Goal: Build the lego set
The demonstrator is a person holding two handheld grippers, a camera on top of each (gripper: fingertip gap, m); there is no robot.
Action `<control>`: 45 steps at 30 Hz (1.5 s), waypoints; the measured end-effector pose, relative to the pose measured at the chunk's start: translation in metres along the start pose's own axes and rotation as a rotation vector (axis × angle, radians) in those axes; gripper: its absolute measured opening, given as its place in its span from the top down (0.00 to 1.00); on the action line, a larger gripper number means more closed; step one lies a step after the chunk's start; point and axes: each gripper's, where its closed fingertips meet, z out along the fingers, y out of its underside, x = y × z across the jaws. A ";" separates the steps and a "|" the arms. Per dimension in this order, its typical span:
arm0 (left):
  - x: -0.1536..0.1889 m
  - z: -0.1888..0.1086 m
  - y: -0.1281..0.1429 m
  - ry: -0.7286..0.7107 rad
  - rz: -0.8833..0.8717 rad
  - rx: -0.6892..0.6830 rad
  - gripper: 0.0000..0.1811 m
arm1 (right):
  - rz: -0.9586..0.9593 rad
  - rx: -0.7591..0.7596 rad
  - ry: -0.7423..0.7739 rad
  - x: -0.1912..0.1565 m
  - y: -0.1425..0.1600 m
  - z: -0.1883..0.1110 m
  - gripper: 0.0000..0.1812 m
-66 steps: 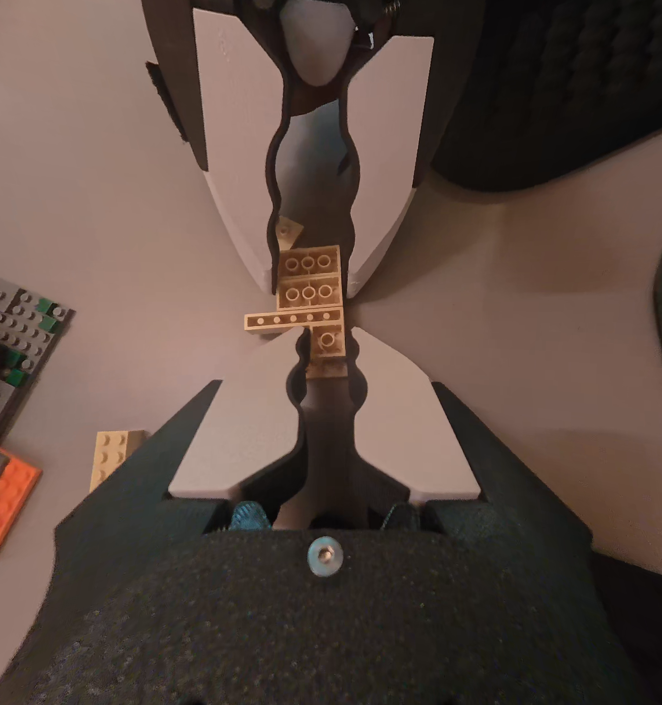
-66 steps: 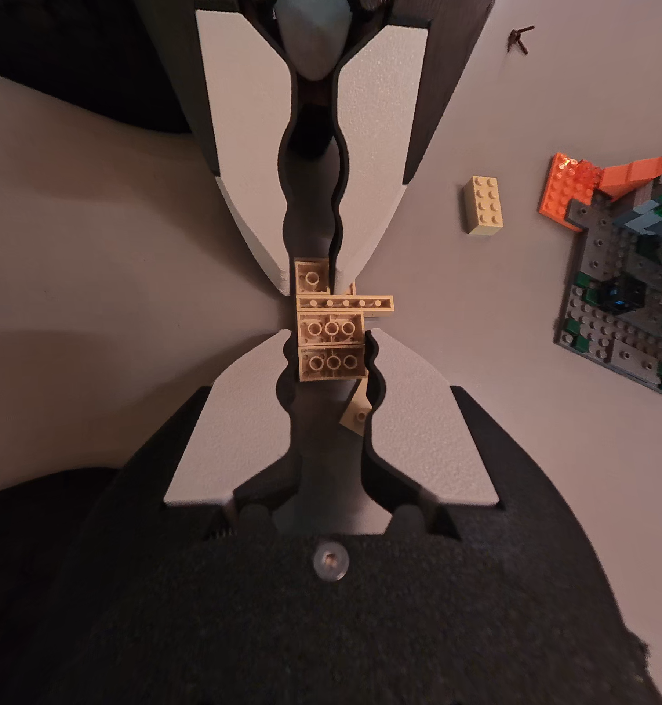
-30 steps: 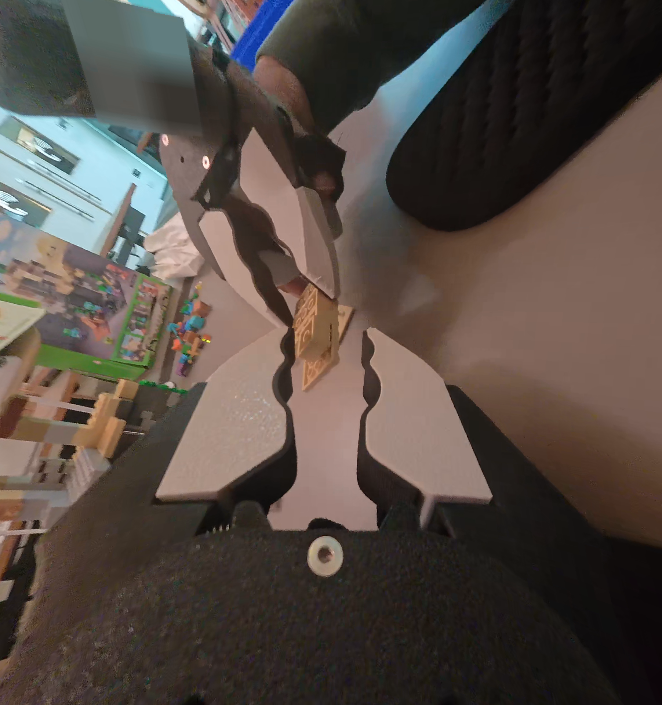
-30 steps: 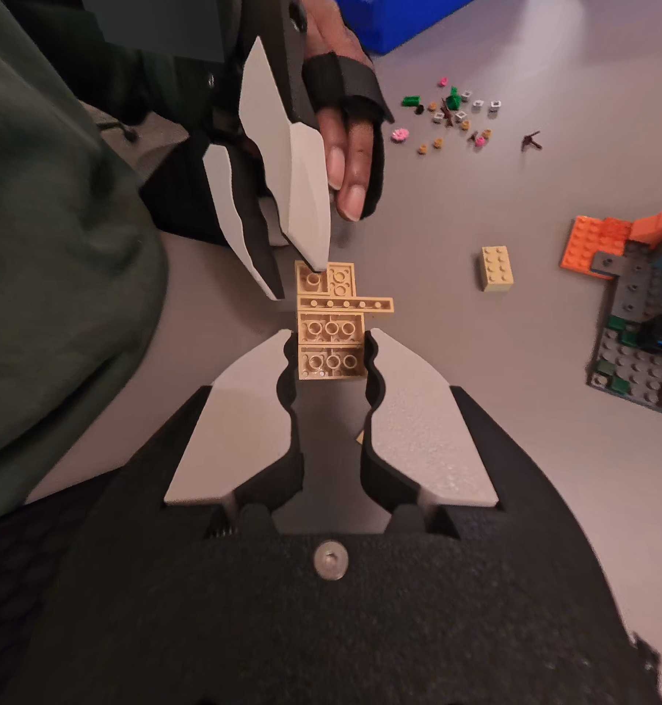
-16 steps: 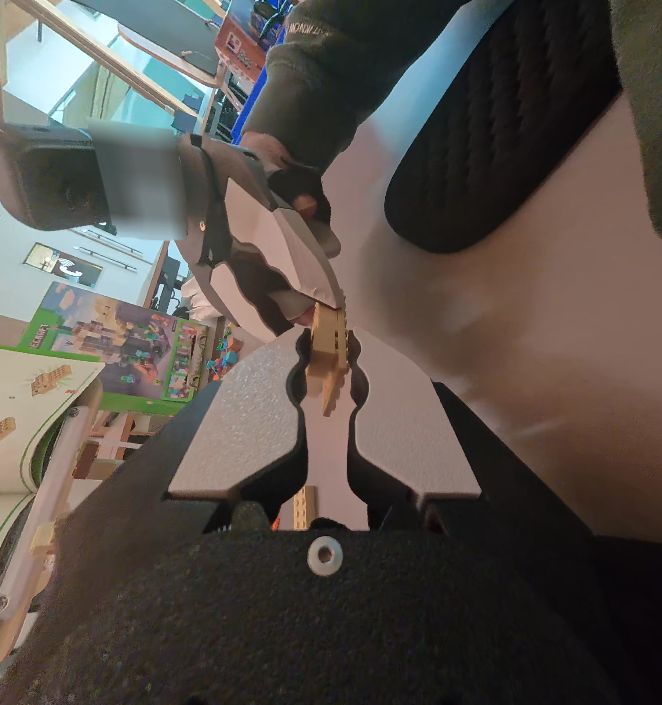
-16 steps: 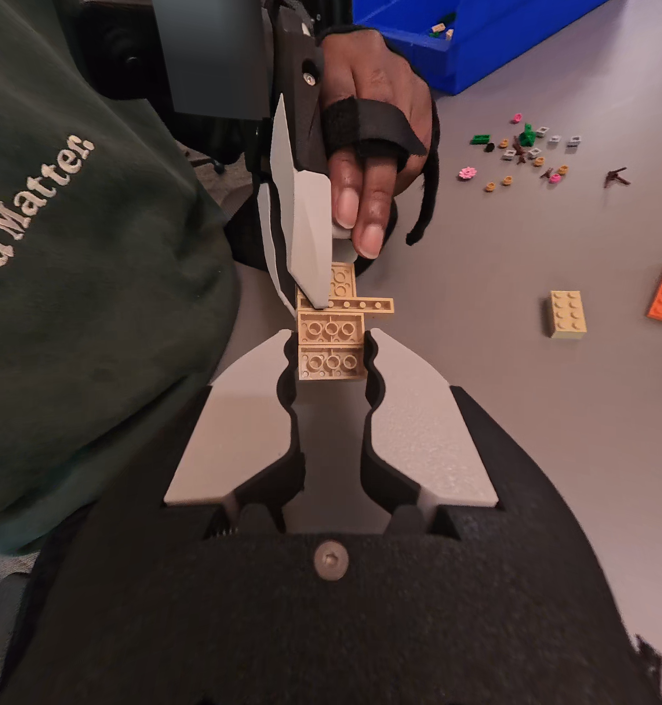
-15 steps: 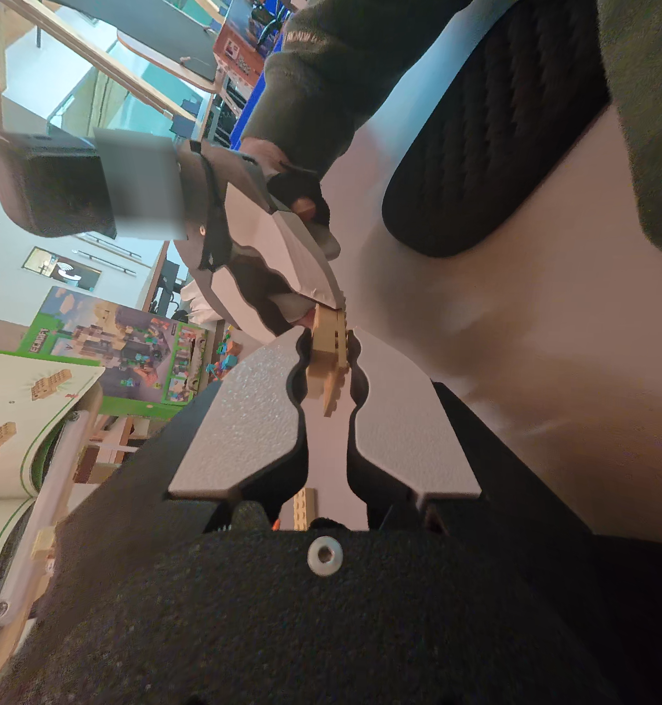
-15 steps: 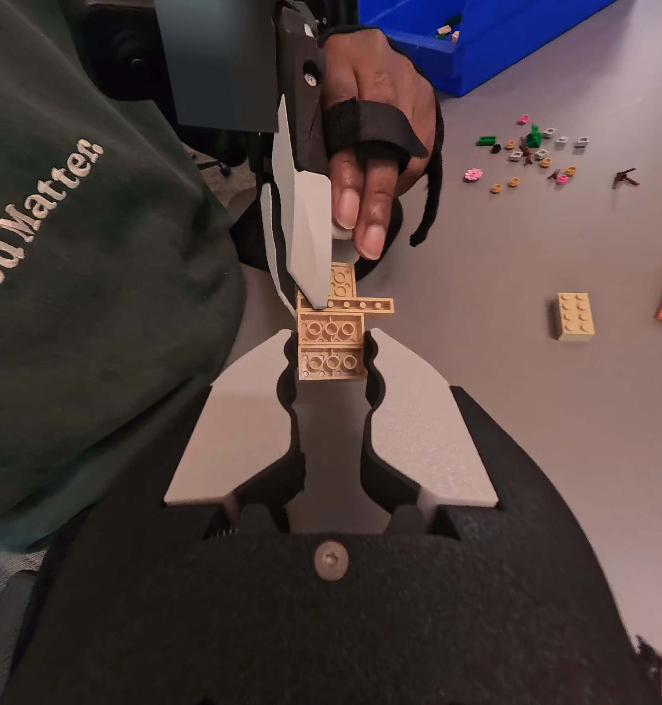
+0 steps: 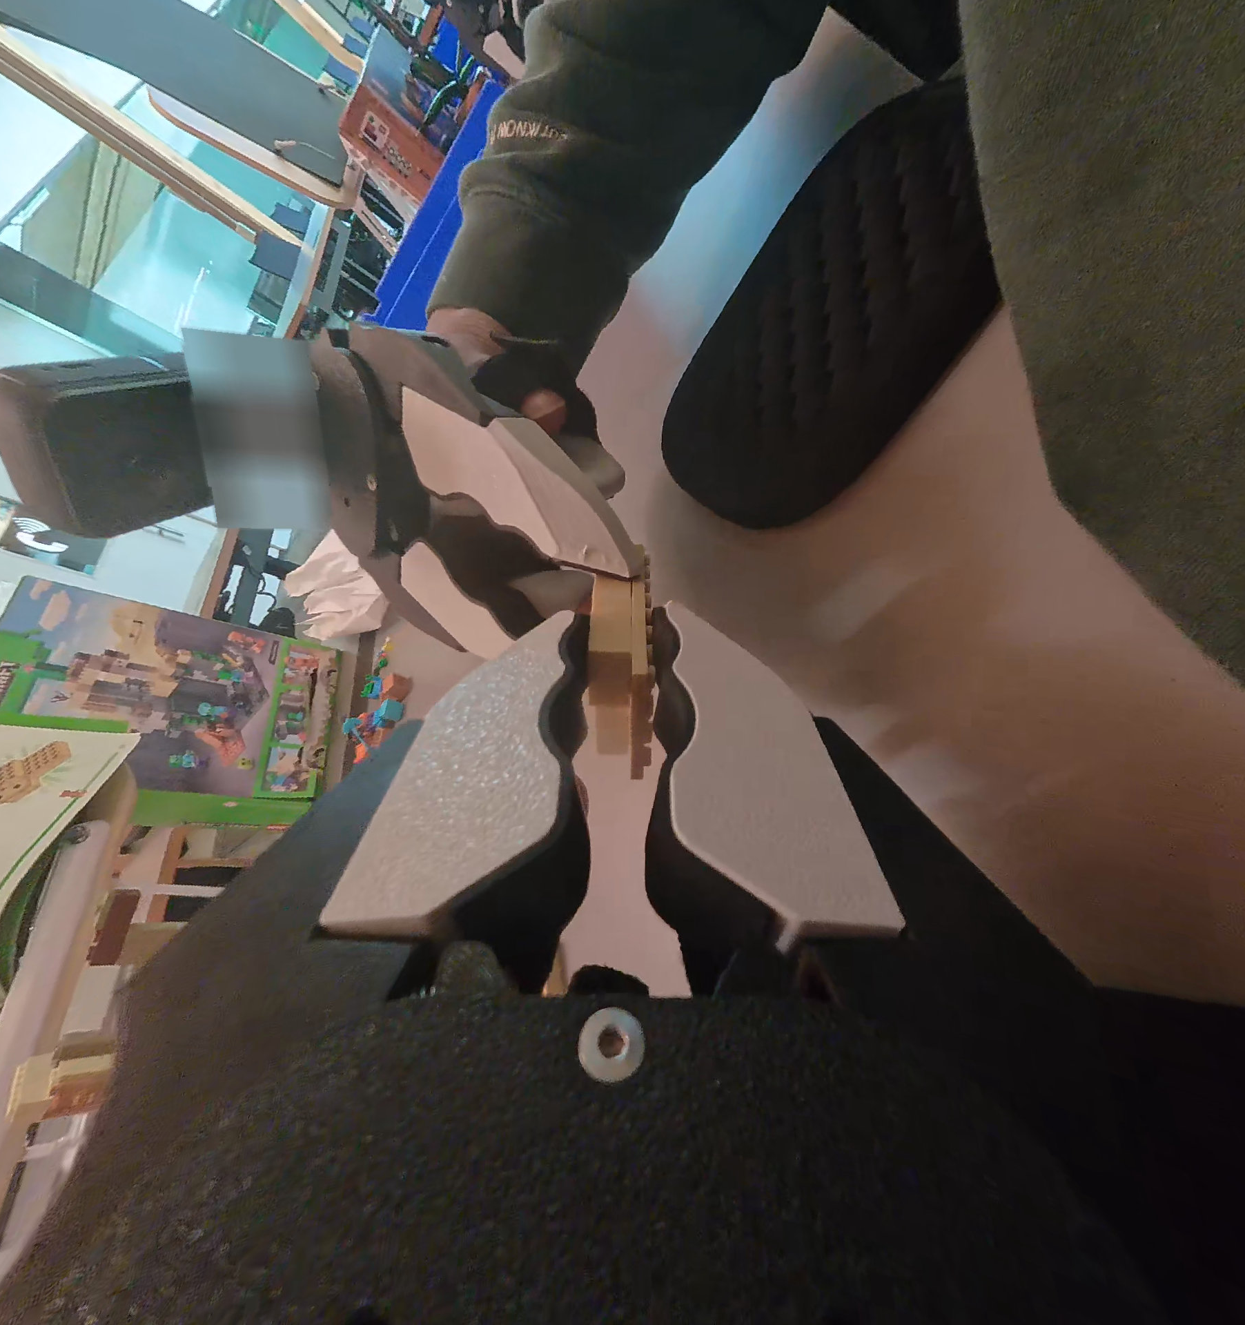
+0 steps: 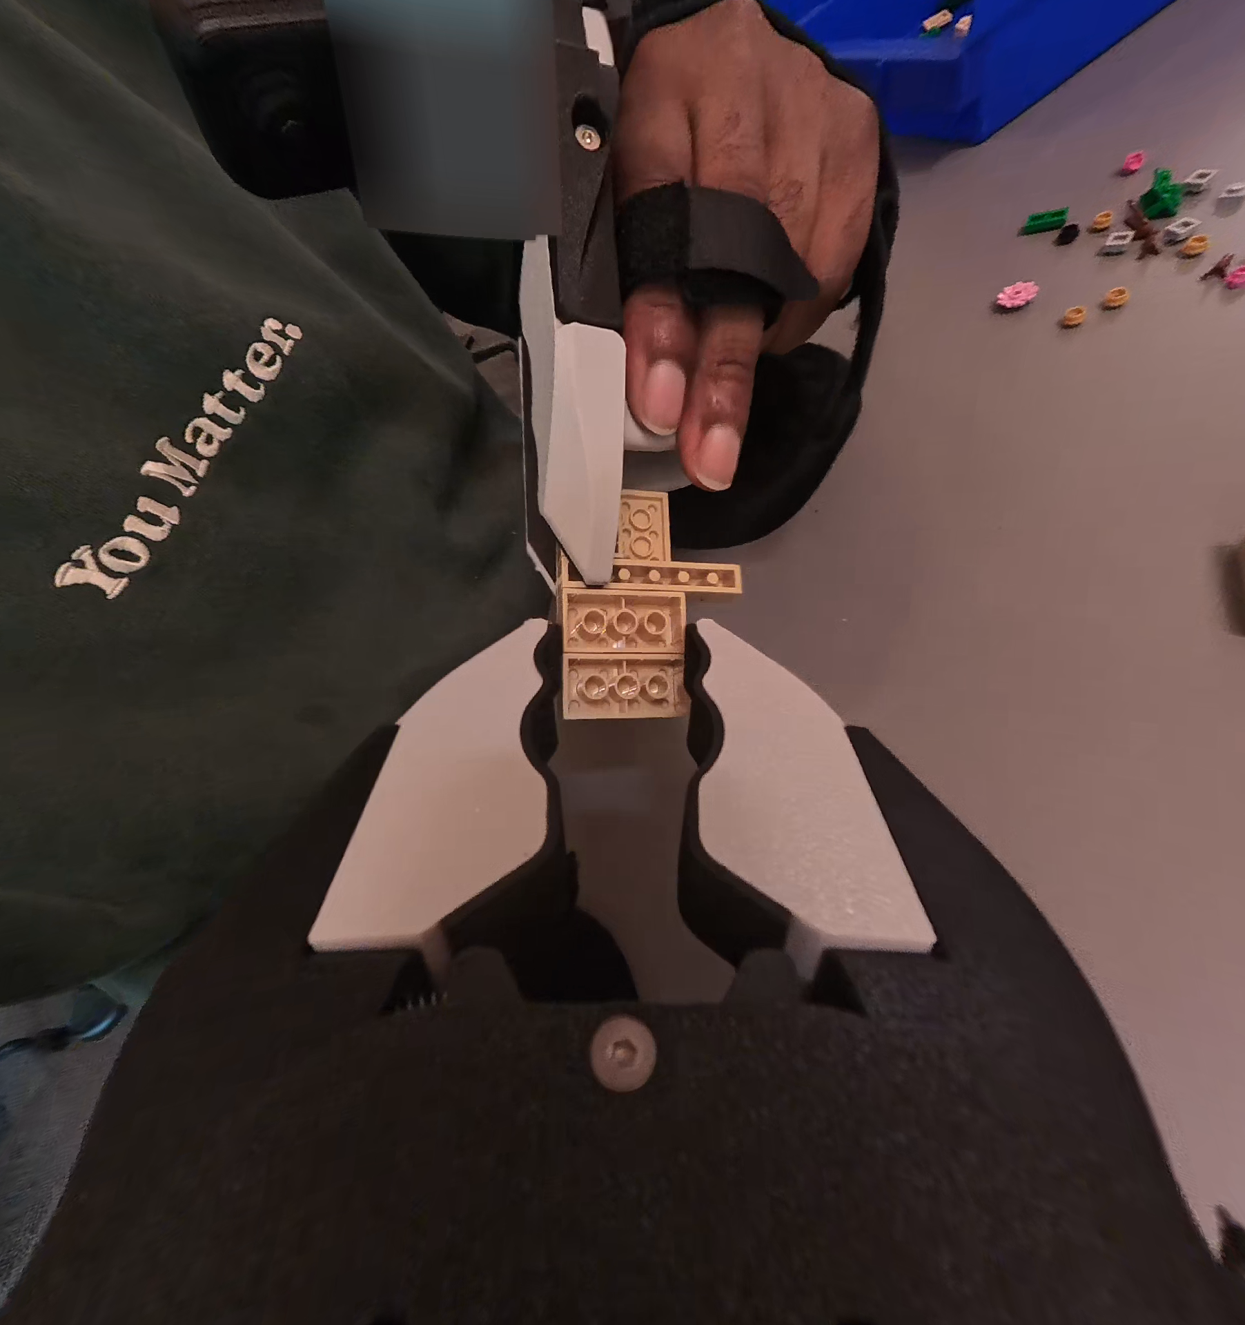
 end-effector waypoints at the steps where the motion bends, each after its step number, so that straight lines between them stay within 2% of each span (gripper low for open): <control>1: 0.001 -0.001 -0.002 0.008 -0.014 0.013 0.91 | 0.009 0.004 -0.013 -0.002 0.000 0.001 0.82; 11: 0.013 -0.001 -0.005 0.076 -0.099 0.043 0.91 | 0.048 -0.019 -0.020 -0.005 0.007 0.009 0.82; 20: 0.012 0.001 0.000 0.000 -0.045 0.028 0.90 | 0.069 -0.006 -0.025 -0.001 0.008 0.010 0.82; 33: 0.019 -0.003 -0.007 0.041 -0.023 0.038 0.91 | 0.061 -0.028 -0.037 -0.010 0.008 0.016 0.82; 38: 0.014 0.000 -0.008 -0.018 -0.060 0.065 0.91 | 0.076 0.019 -0.017 -0.009 0.007 0.011 0.82; 40: 0.013 0.001 -0.010 -0.031 -0.072 0.073 0.87 | 0.069 0.026 0.004 -0.006 0.008 0.007 0.82; 45: -0.003 -0.005 -0.011 -0.064 -0.209 0.127 0.84 | 0.059 0.071 0.097 0.007 0.009 -0.012 0.82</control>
